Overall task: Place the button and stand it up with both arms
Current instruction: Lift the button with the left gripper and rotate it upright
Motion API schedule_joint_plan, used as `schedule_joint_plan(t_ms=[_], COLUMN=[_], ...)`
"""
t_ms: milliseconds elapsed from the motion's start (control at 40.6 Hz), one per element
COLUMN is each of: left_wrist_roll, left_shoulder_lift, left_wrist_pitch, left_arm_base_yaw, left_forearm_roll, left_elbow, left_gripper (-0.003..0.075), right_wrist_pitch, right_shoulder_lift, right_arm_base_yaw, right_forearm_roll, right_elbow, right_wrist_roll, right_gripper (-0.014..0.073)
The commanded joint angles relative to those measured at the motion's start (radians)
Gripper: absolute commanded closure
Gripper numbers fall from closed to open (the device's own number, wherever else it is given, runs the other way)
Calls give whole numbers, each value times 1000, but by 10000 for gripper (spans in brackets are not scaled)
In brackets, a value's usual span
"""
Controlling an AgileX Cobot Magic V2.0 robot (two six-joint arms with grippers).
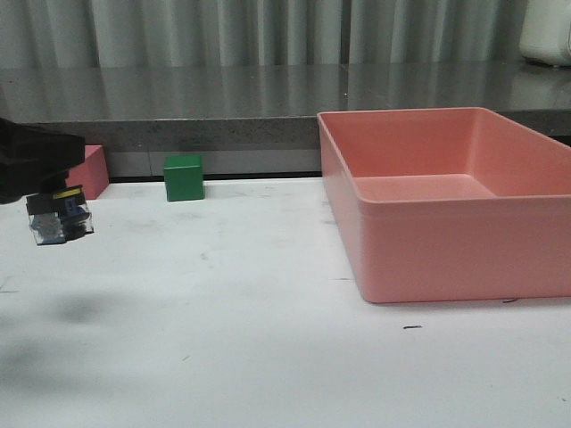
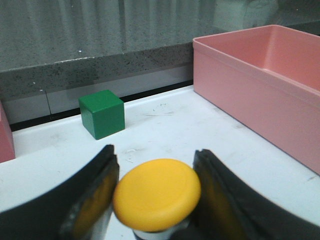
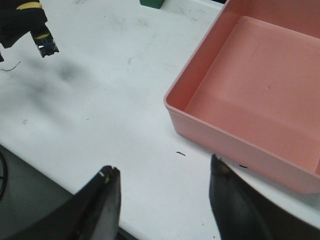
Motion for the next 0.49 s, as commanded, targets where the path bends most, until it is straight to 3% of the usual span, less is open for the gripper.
schedule_joint_plan(t_ms=[0,123,467], left_wrist_roll=[19,31,31], left_shoulder_lift=[37,135,226], left_wrist_pitch=[-211,-291,-291], left_arm_base_yaw=[5,5,5], left_forearm_roll=[-54,-70,-79], left_elbow=[-7,-7,-41], left_gripper=[427,427,427], right_wrist_pitch=[-65,-65,-65], right_shoulder_lift=[-8,-8,-8], right_arm_base_yaw=[-8,-8,-8], right_forearm_roll=[18,18,18], right_elbow=[-24,-24,-24], right_wrist_roll=[-8,-8,-8], right_gripper=[171,171,171])
